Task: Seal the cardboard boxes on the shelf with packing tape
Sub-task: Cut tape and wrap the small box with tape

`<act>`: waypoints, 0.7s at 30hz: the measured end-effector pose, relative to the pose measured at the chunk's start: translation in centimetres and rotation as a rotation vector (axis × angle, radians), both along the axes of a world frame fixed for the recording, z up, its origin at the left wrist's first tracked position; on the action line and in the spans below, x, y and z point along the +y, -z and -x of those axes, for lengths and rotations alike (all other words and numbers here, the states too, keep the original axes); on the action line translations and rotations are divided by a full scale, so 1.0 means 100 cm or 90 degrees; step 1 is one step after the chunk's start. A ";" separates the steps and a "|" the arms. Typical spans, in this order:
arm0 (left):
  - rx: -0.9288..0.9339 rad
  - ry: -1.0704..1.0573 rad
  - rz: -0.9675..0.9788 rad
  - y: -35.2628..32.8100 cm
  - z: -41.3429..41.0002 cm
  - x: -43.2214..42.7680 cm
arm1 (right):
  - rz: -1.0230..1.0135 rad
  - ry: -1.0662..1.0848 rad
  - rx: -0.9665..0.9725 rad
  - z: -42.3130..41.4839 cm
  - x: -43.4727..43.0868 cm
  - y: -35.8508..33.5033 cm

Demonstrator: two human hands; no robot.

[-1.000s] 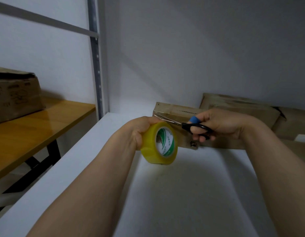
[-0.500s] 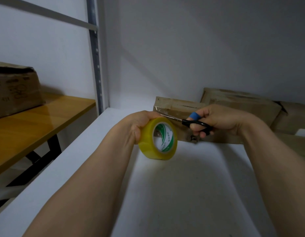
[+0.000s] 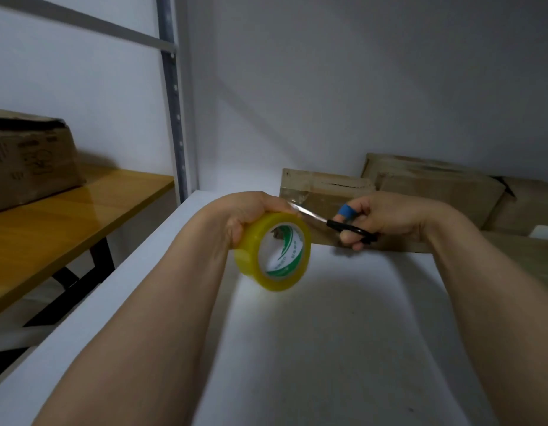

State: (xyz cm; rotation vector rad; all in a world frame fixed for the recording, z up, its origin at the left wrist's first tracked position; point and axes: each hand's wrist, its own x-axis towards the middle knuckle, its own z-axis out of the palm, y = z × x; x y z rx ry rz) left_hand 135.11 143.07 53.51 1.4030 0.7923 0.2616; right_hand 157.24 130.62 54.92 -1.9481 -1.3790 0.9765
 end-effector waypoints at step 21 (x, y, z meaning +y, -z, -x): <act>-0.074 -0.009 -0.009 0.009 0.044 -0.001 | -0.077 -0.004 -0.418 0.096 0.017 0.013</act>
